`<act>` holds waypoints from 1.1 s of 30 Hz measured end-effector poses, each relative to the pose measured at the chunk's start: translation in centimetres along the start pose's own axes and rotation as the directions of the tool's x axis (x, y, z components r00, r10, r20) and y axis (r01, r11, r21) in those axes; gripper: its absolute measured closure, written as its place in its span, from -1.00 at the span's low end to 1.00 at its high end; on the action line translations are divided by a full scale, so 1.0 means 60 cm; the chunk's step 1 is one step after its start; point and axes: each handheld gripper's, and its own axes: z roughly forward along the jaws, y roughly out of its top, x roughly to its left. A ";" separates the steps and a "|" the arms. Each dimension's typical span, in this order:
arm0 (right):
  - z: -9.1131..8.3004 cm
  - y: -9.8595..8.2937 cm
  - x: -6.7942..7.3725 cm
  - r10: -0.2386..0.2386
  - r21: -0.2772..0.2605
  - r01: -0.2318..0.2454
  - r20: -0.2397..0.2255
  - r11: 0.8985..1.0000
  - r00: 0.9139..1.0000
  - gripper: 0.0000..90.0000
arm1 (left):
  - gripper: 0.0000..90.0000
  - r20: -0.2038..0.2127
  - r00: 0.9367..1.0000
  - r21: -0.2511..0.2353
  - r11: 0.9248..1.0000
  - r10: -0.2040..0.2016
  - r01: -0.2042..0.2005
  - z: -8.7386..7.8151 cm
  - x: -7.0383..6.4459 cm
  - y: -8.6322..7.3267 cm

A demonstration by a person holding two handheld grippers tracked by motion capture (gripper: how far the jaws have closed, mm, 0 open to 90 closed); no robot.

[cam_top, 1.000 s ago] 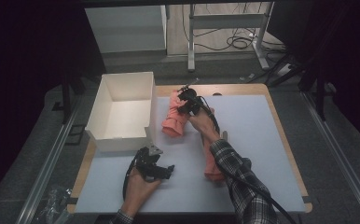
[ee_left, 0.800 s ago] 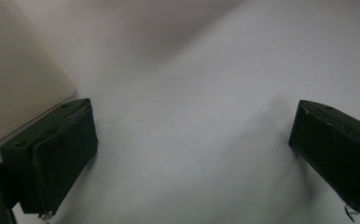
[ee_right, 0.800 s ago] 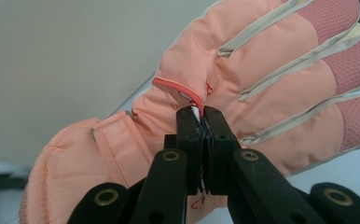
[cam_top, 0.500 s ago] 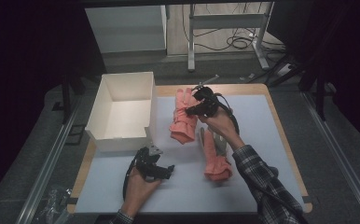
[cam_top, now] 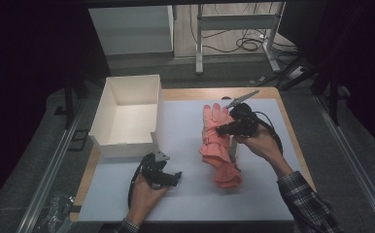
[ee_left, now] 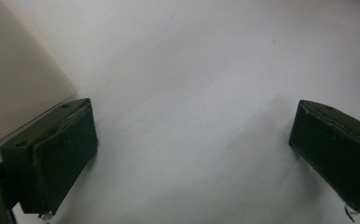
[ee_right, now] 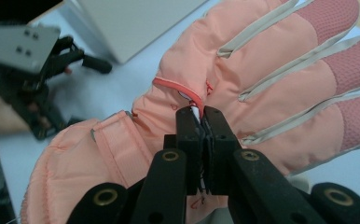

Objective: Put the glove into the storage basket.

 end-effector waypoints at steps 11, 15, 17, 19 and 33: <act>-0.020 -0.070 0.007 -0.026 0.040 0.027 -0.011 0.999 1.000 0.91 | -0.98 0.001 1.000 -0.001 1.000 -0.001 0.001 0.000 0.000 0.000; 0.005 -0.086 0.004 -0.031 0.072 0.032 -0.007 0.997 0.999 0.89 | -0.98 0.000 1.000 -0.002 1.000 -0.001 0.001 0.000 0.000 0.000; 0.021 -0.091 0.003 -0.044 0.082 0.043 0.009 0.996 0.999 0.88 | -0.98 0.001 1.000 -0.002 1.000 -0.001 0.001 0.000 0.000 0.000; 0.034 -0.096 0.007 -0.071 0.093 0.066 0.043 0.993 0.997 0.86 | -0.98 0.001 1.000 -0.002 1.000 -0.002 0.002 0.000 0.000 0.000; 0.037 -0.123 0.013 -0.063 -0.008 0.063 0.080 0.998 0.995 0.48 | -0.98 -0.001 1.000 0.000 1.000 0.001 -0.001 0.000 -0.001 0.000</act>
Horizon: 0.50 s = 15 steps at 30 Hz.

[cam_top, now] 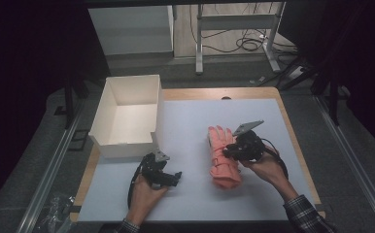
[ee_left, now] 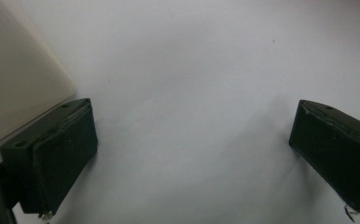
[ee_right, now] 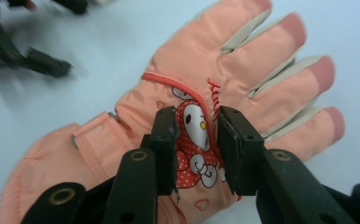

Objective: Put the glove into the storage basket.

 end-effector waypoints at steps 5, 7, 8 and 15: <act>-0.036 -0.005 -0.004 0.012 -0.075 -0.011 0.009 0.997 1.000 0.43 | -0.98 -0.001 1.000 0.002 1.000 0.001 -0.001 0.000 0.000 0.000; -0.046 -0.011 -0.007 0.019 -0.086 -0.017 0.022 0.996 1.000 0.40 | -0.98 -0.002 1.000 0.001 1.000 0.002 -0.002 -0.001 0.000 0.000; -0.052 -0.017 -0.010 0.025 -0.094 -0.021 0.032 0.995 0.999 0.38 | -0.97 -0.005 1.000 -0.001 1.000 0.009 -0.009 -0.002 -0.001 0.000; -0.070 -0.068 -0.025 0.060 -0.115 -0.052 0.063 0.992 0.996 0.27 | -0.90 -0.011 0.998 0.054 0.996 0.068 -0.067 -0.023 0.003 -0.002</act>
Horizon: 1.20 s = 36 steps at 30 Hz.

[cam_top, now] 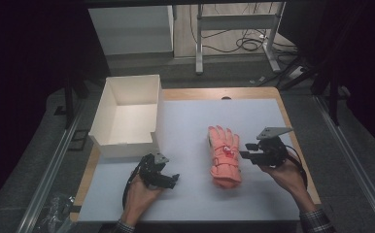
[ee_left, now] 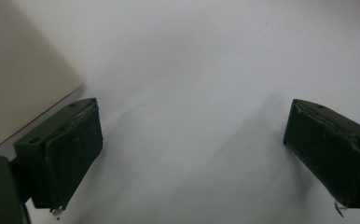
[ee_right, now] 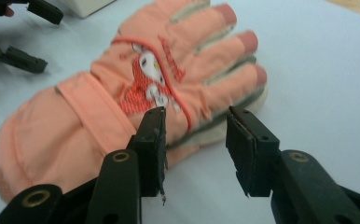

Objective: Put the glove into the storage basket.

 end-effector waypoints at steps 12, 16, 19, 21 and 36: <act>0.018 -0.099 0.010 0.042 0.013 -0.042 -0.048 0.999 0.998 0.73 | -0.97 0.026 0.999 -0.043 0.998 -0.038 0.039 -0.003 0.026 -0.027; 0.036 -0.114 0.019 0.037 0.028 -0.034 -0.079 0.999 0.996 0.81 | -0.97 0.028 0.999 -0.049 0.998 -0.045 0.046 -0.002 0.025 -0.027; 0.049 -0.117 0.027 0.040 0.033 -0.037 -0.100 0.999 0.994 0.82 | -0.97 0.028 0.999 -0.052 0.998 -0.046 0.047 -0.002 0.025 -0.027; 0.054 -0.115 0.030 0.036 0.029 -0.033 -0.102 0.999 0.994 0.82 | -0.97 0.028 0.998 -0.053 0.997 -0.049 0.051 -0.002 0.025 -0.028; 0.086 -0.104 0.058 0.049 0.012 -0.048 -0.137 0.999 0.989 0.74 | -0.97 0.031 0.998 -0.055 0.997 -0.049 0.051 -0.002 0.025 -0.028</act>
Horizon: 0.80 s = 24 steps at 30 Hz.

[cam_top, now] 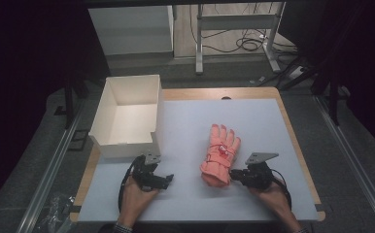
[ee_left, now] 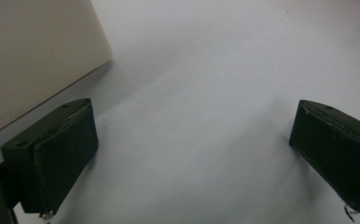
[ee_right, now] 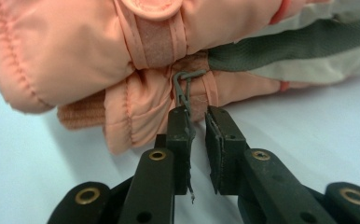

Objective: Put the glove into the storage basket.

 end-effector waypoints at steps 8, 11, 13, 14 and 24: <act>0.032 0.016 0.013 0.009 0.001 -0.009 -0.010 1.000 1.000 0.73 | -0.98 0.000 1.000 0.001 1.000 0.000 0.000 0.000 0.000 0.000; 0.039 0.021 0.017 0.010 0.000 -0.010 -0.009 1.000 1.000 0.73 | -0.98 0.000 1.000 0.001 1.000 0.000 0.000 0.000 0.000 0.000; 0.046 0.026 0.021 0.004 -0.001 -0.004 -0.003 1.000 1.000 0.73 | -0.98 -0.001 1.000 0.002 1.000 -0.001 0.001 0.000 0.000 0.000; 0.053 0.031 0.025 -0.004 -0.003 0.004 0.005 1.000 1.000 0.73 | -0.98 -0.001 1.000 0.002 1.000 -0.002 0.002 0.000 0.000 0.000; 0.073 0.046 0.041 -0.040 -0.002 0.040 0.052 0.999 0.998 0.73 | -0.98 -0.001 1.000 0.002 1.000 -0.002 0.002 0.000 0.000 0.000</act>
